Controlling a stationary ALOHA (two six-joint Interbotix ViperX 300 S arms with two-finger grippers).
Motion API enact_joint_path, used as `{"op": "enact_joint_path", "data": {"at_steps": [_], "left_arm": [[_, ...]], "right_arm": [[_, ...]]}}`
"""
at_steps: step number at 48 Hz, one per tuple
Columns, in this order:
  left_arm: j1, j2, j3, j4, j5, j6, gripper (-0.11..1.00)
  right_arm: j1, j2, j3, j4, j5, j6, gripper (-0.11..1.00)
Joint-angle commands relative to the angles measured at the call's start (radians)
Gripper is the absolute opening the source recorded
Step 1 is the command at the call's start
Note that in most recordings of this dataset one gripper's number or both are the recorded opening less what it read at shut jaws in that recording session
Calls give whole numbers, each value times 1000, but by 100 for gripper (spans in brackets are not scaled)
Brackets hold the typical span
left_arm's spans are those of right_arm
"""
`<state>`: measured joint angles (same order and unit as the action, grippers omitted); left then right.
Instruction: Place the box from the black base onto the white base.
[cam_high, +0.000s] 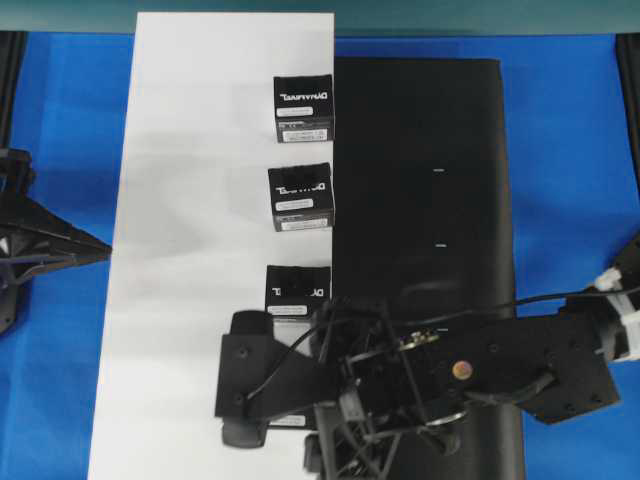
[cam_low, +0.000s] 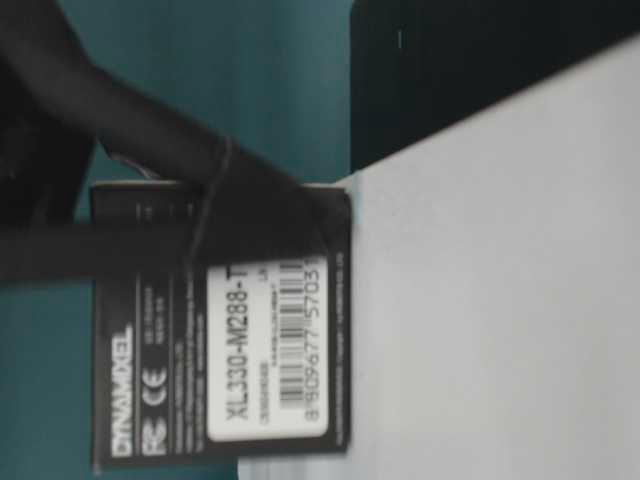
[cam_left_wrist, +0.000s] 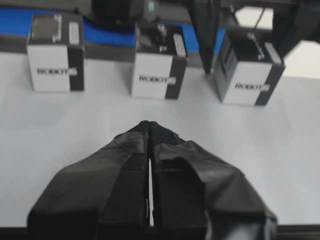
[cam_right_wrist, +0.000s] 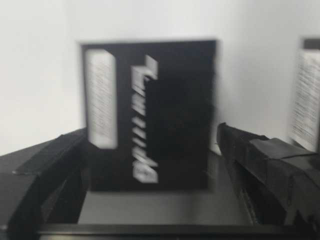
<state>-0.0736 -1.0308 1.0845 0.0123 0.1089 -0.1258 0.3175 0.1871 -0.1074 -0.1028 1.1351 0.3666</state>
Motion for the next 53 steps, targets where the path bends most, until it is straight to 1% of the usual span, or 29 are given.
{"op": "enact_joint_path", "data": {"at_steps": [1, 4, 7, 13, 17, 23, 34, 49, 53], "left_arm": [[0, 8, -26, 3, 15, 0, -2], [-2, 6, -28, 2, 17, -3, -2], [-6, 5, -31, 2, 15, -3, -2], [-9, 2, -37, 2, 17, -2, -2], [-9, 2, -40, 2, 15, -2, -2], [-9, 0, -40, 2, 21, -2, -2], [-11, 0, -40, 2, 21, -3, -2], [-12, 0, -41, 2, 17, 0, -2], [-12, 0, -40, 3, 15, 0, -2]], "right_arm": [[-5, -41, -6, -51, 41, 2, 100], [-5, -74, -2, -75, 55, 3, 100], [-5, -115, 2, -94, 40, 2, 100], [-3, -193, 35, -97, -38, 5, 100], [2, -245, 81, -97, -106, 14, 100], [9, -314, 178, -97, -189, 31, 100], [18, -463, 336, -97, -290, 69, 100], [20, -712, 615, -101, -572, 66, 100], [18, -770, 673, -104, -612, 63, 100]]}}
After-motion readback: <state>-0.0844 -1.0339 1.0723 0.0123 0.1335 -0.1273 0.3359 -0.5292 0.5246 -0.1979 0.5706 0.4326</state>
